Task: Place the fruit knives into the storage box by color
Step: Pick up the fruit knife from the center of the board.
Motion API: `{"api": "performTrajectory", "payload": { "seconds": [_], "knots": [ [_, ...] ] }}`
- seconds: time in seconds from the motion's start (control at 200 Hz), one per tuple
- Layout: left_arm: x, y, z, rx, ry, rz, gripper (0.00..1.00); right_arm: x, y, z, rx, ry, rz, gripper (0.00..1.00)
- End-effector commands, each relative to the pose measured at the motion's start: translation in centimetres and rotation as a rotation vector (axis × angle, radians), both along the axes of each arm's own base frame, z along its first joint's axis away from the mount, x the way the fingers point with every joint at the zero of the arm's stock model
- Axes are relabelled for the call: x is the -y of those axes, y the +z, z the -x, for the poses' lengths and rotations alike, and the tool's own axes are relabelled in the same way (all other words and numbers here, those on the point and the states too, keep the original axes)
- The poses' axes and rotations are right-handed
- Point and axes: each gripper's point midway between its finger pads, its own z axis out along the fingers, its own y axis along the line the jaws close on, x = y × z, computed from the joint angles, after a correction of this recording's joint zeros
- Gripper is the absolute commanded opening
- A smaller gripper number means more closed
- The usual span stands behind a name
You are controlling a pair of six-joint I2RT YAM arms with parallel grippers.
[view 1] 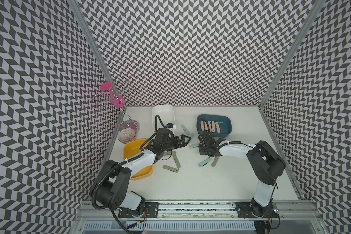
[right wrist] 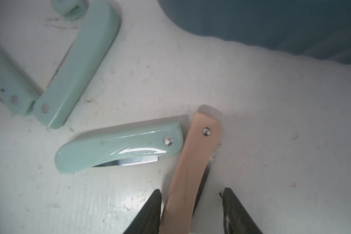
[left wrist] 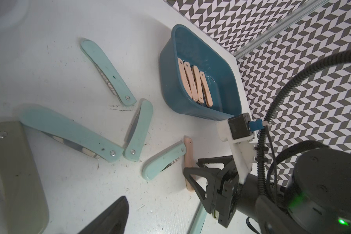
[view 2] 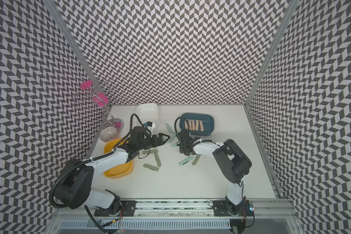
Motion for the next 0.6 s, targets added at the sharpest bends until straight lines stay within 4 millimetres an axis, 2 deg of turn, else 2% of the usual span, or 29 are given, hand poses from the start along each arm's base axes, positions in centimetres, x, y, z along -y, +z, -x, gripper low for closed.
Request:
{"api": "performTrajectory", "payload": {
  "seconds": [0.0, 0.075, 0.321, 0.596],
  "knots": [
    [-0.2, 1.1, 0.1, 0.032, -0.001, 0.02, 0.98, 1.5, -1.4, 0.1, -0.043, -0.018, 0.041, 0.47],
    [-0.3, 1.3, 0.0, 0.034, 0.001, 0.021, 0.98, 1.6, -1.4, -0.5, -0.043, -0.022, 0.039, 0.47],
    [-0.2, 1.5, -0.1, 0.035, 0.002, 0.022, 0.98, -0.1, -1.2, -2.3, -0.024, 0.034, 0.015, 0.46],
    [-0.2, 1.8, -0.3, 0.039, 0.003, 0.024, 0.98, -0.5, -2.3, -2.9, -0.042, 0.044, 0.038, 0.35]
  ]
}}
